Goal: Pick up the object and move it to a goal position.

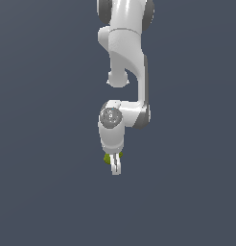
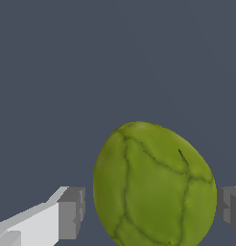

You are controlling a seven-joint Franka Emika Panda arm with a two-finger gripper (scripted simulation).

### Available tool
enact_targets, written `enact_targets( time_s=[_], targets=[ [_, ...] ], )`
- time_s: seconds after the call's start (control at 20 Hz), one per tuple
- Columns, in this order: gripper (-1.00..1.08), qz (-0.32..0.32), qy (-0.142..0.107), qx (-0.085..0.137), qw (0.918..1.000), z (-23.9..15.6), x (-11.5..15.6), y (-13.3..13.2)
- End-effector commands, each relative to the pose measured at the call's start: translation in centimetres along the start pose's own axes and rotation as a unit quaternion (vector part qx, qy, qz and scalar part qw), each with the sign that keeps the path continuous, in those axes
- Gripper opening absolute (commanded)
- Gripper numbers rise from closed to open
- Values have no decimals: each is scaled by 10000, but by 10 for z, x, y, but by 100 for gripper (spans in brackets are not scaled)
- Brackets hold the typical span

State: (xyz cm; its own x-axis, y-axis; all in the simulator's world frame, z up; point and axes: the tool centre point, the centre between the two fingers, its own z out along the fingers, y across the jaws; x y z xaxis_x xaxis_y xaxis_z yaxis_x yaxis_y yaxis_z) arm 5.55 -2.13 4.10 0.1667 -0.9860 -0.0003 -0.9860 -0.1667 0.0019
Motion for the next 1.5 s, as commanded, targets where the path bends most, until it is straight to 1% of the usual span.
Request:
enact_targets(
  time_s=[0.0,0.55,0.85,1.15,1.3,1.45],
  targets=[
    [-100,-1,1,9,10000,0,0,-1],
    [-100,-1,1,9,10000,0,0,-1],
    [-100,-1,1,9,10000,-2,-10,4],
    [-100,-3,0,8,10000,-7,-35,16],
    [-100,-3,0,8,10000,-11,-55,26],
    [-100,-5,-2,8,10000,-16,-81,39]
  ],
)
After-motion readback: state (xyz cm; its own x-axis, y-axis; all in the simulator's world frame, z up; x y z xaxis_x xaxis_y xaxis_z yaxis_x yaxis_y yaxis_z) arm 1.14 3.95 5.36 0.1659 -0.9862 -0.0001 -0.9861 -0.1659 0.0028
